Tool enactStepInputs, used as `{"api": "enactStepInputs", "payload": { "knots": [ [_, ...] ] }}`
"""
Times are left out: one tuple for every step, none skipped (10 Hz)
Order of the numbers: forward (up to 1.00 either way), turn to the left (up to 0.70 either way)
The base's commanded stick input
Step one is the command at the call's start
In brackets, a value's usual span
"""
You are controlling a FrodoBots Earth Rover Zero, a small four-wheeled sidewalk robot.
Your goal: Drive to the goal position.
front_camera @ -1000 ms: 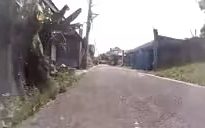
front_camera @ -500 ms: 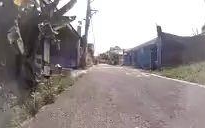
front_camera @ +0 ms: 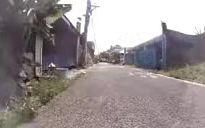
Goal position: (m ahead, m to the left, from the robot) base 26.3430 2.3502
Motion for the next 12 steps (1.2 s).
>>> {"api": "enactStepInputs", "payload": {
  "knots": [
    [1.00,0.00],
    [1.00,0.00],
    [1.00,0.00],
    [1.00,0.00],
    [1.00,0.00],
    [1.00,0.00],
    [1.00,0.00],
    [1.00,0.00],
    [1.00,0.00],
    [1.00,0.00],
    [1.00,0.00],
    [1.00,0.00]
  ]
}}
